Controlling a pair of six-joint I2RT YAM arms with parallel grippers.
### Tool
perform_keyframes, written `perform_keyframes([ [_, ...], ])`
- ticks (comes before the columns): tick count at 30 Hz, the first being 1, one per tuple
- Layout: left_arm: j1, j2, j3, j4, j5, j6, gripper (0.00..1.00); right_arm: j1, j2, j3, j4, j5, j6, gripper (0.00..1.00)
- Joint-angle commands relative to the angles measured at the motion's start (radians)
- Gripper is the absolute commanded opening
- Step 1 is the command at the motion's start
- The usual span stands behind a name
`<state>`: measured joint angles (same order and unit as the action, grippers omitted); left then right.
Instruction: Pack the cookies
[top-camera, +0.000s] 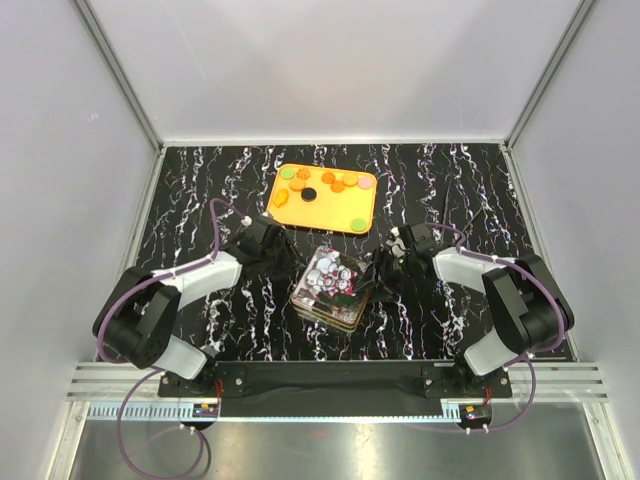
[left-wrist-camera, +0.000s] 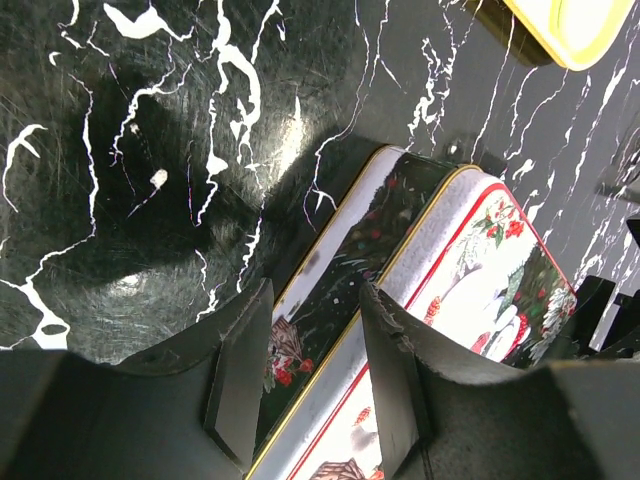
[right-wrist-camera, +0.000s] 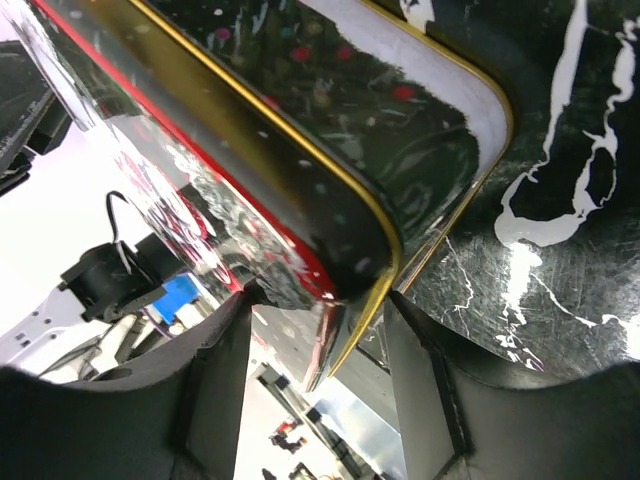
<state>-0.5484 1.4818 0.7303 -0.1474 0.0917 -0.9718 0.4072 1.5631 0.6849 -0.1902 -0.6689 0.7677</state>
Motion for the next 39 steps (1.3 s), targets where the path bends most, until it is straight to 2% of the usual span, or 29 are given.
perform_keyframes([
  [1, -0.067, 0.025, -0.071, -0.109, 0.187, -0.001, 0.45, 0.010, 0.065, 0.063, 0.074, 0.318, -0.106, 0.40],
  [2, -0.068, 0.015, -0.078, -0.101, 0.187, -0.011, 0.45, 0.008, 0.058, 0.074, 0.055, 0.331, -0.116, 0.48],
  [5, -0.068, -0.015, -0.086, -0.115, 0.180, -0.005, 0.45, 0.001, 0.035, 0.111, -0.001, 0.370, -0.140, 0.54],
  [10, -0.055, -0.061, -0.042, -0.213, 0.118, 0.044, 0.48, 0.001, -0.023, 0.154, -0.089, 0.397, -0.180, 0.61],
  [18, 0.048, -0.103, 0.044, -0.299, 0.096, 0.171, 0.52, -0.001, -0.103, 0.189, -0.187, 0.425, -0.219, 0.72],
  [21, 0.091, -0.142, 0.082, -0.340, 0.086, 0.228, 0.57, -0.004, -0.153, 0.203, -0.230, 0.440, -0.235, 0.77],
  [26, 0.123, -0.192, 0.260, -0.471, 0.011, 0.373, 0.64, -0.025, -0.279, 0.269, -0.307, 0.433, -0.266, 1.00],
  [29, 0.123, -0.232, 0.357, -0.529, -0.021, 0.453, 0.69, -0.027, -0.343, 0.341, -0.360, 0.454, -0.280, 1.00],
  [32, 0.123, -0.281, 0.423, -0.570, -0.075, 0.515, 0.74, -0.028, -0.403, 0.410, -0.416, 0.555, -0.291, 1.00],
  [39, 0.123, -0.432, 0.457, -0.580, -0.129, 0.590, 0.80, -0.028, -0.509, 0.504, -0.505, 0.663, -0.309, 1.00],
])
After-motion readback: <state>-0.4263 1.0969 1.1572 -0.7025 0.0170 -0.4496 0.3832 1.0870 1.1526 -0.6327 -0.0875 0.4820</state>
